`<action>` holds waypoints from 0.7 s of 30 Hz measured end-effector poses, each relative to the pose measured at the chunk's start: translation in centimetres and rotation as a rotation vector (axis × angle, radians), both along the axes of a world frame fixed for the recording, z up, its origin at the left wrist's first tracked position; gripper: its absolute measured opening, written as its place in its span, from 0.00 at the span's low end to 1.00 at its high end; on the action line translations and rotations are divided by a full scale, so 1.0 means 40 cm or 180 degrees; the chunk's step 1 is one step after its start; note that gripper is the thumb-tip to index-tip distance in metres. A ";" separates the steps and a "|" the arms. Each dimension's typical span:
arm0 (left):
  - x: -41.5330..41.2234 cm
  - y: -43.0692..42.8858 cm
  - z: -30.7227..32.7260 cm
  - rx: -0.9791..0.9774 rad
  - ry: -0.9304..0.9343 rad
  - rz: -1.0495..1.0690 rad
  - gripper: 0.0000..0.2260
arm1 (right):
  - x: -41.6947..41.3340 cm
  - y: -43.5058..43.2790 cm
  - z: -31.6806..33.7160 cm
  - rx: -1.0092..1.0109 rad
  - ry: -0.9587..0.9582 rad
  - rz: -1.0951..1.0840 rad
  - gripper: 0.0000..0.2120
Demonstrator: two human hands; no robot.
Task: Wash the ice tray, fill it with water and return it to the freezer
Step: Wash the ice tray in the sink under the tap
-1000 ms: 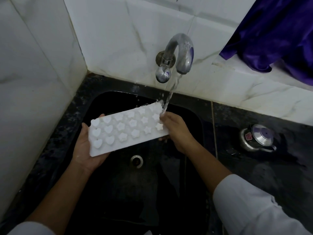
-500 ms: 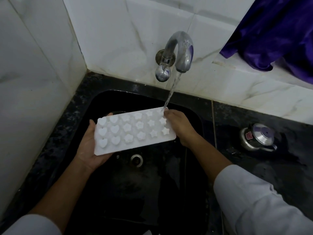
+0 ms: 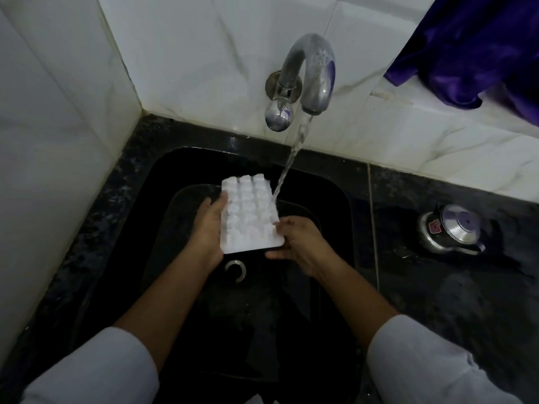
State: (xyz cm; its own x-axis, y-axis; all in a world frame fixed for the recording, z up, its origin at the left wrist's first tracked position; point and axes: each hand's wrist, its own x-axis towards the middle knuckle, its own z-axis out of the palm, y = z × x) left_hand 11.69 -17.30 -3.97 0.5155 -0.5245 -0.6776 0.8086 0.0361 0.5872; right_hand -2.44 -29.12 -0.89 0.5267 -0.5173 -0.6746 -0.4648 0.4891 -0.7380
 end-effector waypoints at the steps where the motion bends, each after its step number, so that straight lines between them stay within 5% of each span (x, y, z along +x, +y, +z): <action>1: -0.012 -0.011 -0.005 0.0154 -0.0198 -0.0080 0.32 | 0.001 0.008 -0.007 -0.0097 0.0047 0.0009 0.06; 6: -0.011 -0.012 -0.046 0.0527 -0.0619 -0.0481 0.17 | 0.013 -0.014 -0.013 -0.0582 0.0355 0.0615 0.11; 11: -0.025 0.001 -0.014 0.0562 -0.0736 -0.0654 0.15 | 0.071 -0.065 -0.057 -0.1000 0.0494 0.0589 0.19; 21: -0.064 0.079 0.053 0.0431 -0.0925 -0.1101 0.14 | 0.155 -0.127 -0.105 -0.0508 0.0662 -0.0071 0.14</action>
